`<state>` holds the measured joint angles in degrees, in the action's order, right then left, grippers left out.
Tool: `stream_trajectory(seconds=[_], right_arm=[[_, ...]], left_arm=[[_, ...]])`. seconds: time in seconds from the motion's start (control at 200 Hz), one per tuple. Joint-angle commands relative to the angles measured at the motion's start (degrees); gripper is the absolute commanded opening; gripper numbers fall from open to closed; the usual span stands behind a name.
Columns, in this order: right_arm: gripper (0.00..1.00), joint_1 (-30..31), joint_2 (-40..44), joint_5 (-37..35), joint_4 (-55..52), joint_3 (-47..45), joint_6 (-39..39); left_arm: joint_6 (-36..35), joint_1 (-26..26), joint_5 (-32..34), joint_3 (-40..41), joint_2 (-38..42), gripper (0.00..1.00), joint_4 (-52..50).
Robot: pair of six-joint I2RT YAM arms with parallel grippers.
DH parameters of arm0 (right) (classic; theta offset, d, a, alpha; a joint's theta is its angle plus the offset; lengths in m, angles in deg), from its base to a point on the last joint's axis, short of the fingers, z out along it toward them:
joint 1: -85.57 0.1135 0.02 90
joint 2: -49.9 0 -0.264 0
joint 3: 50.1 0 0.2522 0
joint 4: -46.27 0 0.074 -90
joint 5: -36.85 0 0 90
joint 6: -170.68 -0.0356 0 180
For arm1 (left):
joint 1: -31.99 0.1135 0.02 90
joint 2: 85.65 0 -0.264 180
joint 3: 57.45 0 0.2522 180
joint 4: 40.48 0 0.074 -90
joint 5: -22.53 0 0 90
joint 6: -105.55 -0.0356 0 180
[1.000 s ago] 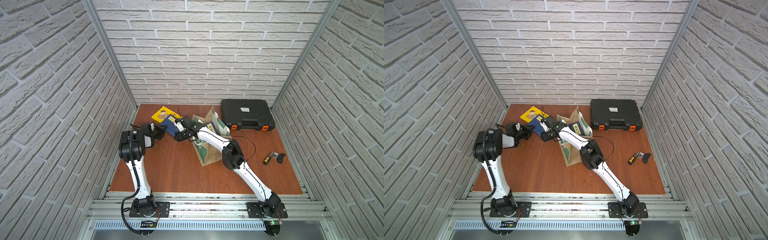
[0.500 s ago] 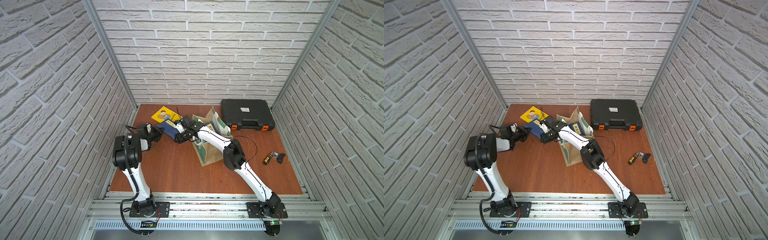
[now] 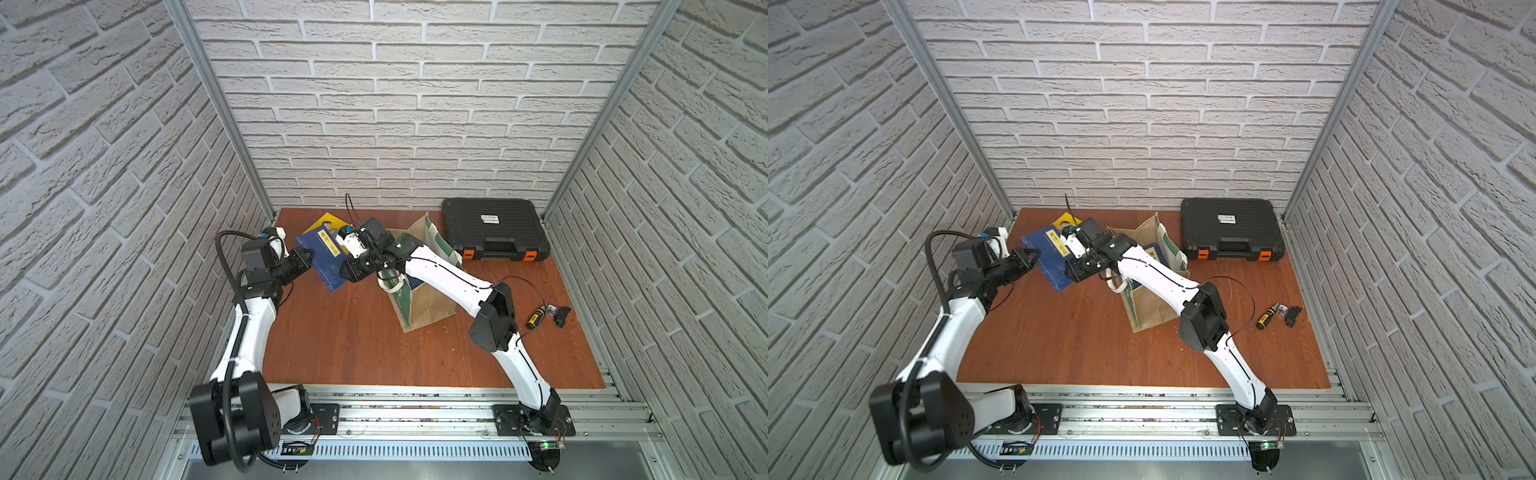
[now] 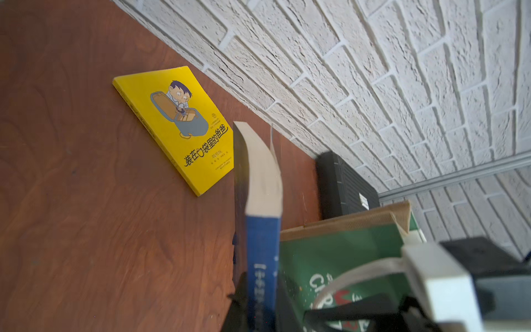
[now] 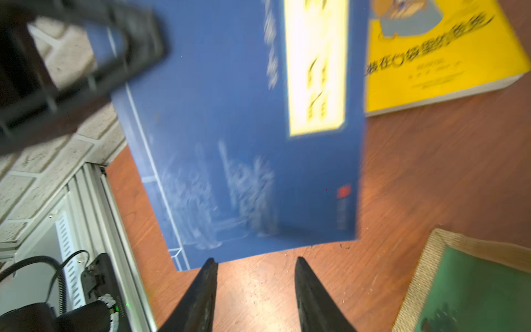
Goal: Put the books into the canvas bag
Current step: Pick up the book from the center of the board.
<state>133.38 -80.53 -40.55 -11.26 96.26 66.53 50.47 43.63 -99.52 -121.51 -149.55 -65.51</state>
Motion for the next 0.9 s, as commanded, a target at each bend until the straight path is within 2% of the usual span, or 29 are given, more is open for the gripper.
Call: stream_trajectory(seconds=[0.0, 0.145, 0.22, 0.34, 0.465, 0.57, 0.645, 0.755, 0.895], right_arm=[[0.45, 1.9, 7.0, -3.6, 1.2, -2.5, 0.3], [0.46, 2.7, 14.7, -5.8, 1.3, -8.2, -1.4], [0.46, 2.7, 20.6, -8.0, 1.8, -13.0, -1.7], [0.48, 2.7, 31.1, -13.8, 6.4, -23.7, -0.9], [0.54, 2.0, 40.1, -18.5, 8.1, -31.3, 1.0], [0.59, 0.4, 45.4, -21.4, 5.8, -34.9, 2.1], [0.64, -0.9, 48.8, -23.5, 4.4, -37.6, 2.2], [0.69, -4.2, 52.6, -20.9, 3.2, -41.0, 0.8], [0.71, -9.6, 54.7, -9.0, 3.9, -43.1, -1.0]], left_arm=[[-9.6, 0.3, 0.2, 0.2, 6.2, 0.00, -10.0], [-9.8, -0.2, -6.6, 1.6, 12.9, 0.00, -7.6], [-9.8, -2.6, -4.5, -0.1, 14.4, 0.00, -9.5], [-11.3, -12.1, 2.1, -4.7, 13.4, 0.00, -11.9], [-11.5, -23.7, 7.1, -8.5, 10.1, 0.00, -9.3], [-9.7, -30.4, 6.7, -10.8, 6.9, 0.00, -3.9], [-7.6, -32.8, 3.9, -10.7, 4.9, 0.00, 1.9], [-3.3, -33.1, -1.3, -9.1, 2.3, 0.00, 10.4], [0.0, -32.9, -7.3, -8.2, 0.6, 0.00, 16.8]])
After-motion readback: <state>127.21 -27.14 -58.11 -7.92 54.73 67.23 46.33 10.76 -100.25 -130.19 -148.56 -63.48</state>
